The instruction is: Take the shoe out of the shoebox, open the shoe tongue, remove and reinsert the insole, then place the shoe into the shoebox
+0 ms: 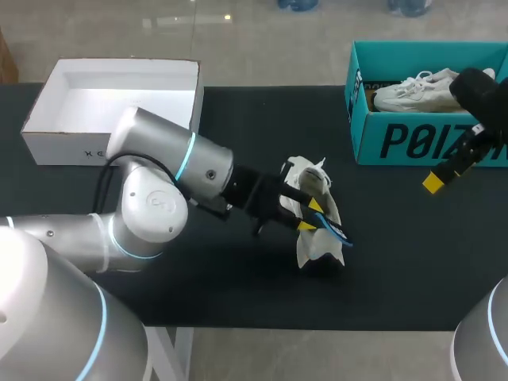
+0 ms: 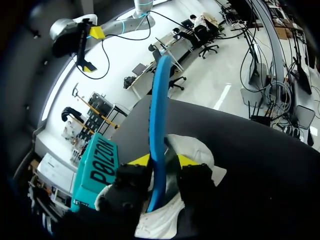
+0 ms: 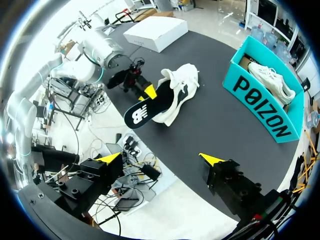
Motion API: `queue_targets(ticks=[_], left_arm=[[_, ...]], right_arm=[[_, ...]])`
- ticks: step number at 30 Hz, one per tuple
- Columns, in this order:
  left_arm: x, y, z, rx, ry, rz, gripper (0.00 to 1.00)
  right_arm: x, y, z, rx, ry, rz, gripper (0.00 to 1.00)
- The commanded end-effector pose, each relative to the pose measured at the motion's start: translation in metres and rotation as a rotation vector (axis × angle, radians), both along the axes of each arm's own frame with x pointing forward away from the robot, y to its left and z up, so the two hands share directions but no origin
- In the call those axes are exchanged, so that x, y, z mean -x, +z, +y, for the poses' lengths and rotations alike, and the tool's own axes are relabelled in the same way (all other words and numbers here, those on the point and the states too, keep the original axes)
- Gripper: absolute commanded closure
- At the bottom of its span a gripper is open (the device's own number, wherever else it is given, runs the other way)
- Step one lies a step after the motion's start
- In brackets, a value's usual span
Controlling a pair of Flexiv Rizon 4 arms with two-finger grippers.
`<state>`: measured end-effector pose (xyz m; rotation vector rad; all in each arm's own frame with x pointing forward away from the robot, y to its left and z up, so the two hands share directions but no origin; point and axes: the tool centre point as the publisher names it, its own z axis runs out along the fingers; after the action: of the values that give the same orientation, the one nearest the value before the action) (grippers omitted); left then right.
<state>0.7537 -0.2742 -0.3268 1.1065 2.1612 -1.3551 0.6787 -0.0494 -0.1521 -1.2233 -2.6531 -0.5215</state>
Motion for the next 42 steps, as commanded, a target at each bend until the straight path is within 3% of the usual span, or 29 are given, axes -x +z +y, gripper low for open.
queue_targets(ticks=[1, 10, 30, 38, 41, 42], left_arm=[[0.003, 0.002, 0.003, 0.002, 0.002, -0.001, 0.85], [0.003, -0.003, -0.006, -0.026, -0.014, -0.01, 1.0], [-0.038, -0.013, -0.003, -0.095, 0.036, -0.137, 1.0], [-0.038, -0.021, 0.002, -0.102, 0.066, -0.146, 1.0], [-0.034, -0.017, 0.004, -0.091, 0.068, -0.146, 0.86], [-0.032, -0.015, 0.004, -0.086, 0.066, -0.146, 0.73]], right_arm=[[-0.001, 0.0, 0.001, 0.002, 0.0, 0.004, 0.0], [-0.001, 0.0, 0.001, 0.002, 0.0, 0.004, 0.0], [-0.001, 0.0, 0.001, 0.002, 0.0, 0.004, 0.0], [-0.001, 0.0, 0.001, 0.002, 0.0, 0.004, 0.0], [-0.001, 0.0, 0.001, 0.002, 0.0, 0.004, 0.0], [-0.001, 0.0, 0.001, 0.002, 0.0, 0.004, 0.0]])
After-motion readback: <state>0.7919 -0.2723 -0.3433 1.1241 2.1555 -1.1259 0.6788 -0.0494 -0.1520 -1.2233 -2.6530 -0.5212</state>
